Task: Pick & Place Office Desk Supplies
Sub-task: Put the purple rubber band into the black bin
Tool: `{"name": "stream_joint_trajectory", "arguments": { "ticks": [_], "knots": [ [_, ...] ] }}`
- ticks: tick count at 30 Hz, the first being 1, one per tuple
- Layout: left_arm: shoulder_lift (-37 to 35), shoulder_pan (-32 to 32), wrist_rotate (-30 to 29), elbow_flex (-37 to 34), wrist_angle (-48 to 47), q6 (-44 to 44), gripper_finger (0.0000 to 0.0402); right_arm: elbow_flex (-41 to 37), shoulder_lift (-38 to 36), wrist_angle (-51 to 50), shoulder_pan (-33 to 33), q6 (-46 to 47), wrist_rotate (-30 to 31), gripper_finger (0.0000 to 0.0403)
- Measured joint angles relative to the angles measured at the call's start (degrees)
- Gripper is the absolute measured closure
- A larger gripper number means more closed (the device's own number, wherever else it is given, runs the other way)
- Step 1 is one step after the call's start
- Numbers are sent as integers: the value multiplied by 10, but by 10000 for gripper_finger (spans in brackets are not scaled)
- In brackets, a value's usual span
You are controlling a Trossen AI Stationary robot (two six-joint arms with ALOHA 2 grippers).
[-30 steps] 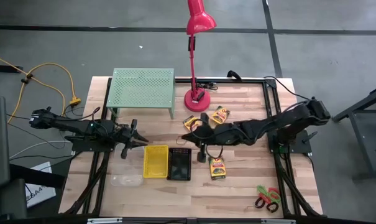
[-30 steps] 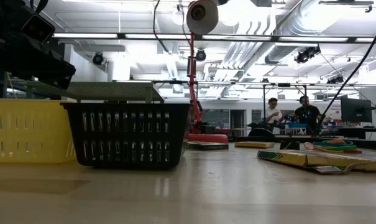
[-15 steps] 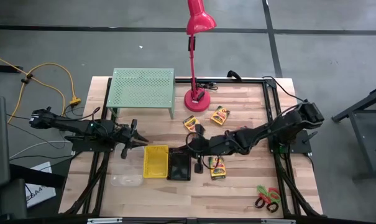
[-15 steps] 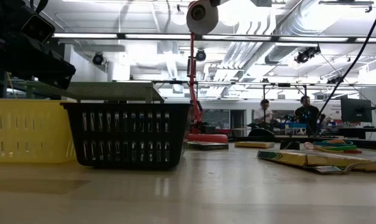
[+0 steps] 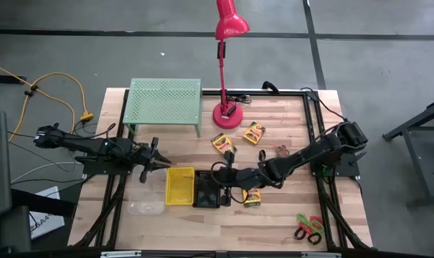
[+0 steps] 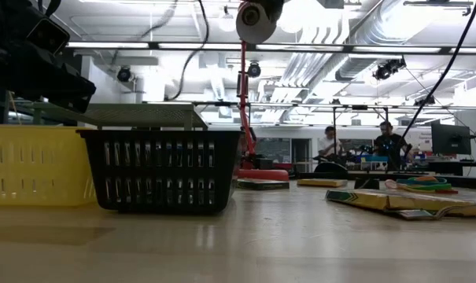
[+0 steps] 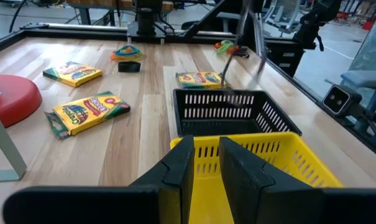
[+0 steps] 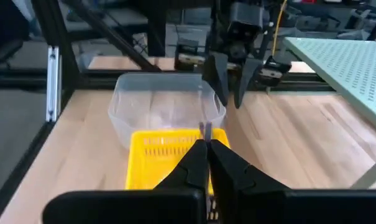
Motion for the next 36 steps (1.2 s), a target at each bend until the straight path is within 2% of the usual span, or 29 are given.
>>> {"name": "stream_joint_trajectory", "arguments": {
  "ticks": [16,25,36],
  "knots": [
    [0,0,0,0,5,0,330,-2,44,-5,2,69,-2,399],
    [0,0,0,0,5,0,330,-1,44,-62,2,96,-4,399],
    [0,0,0,0,5,0,330,-1,85,-66,1,103,-57,399]
  ]
}}
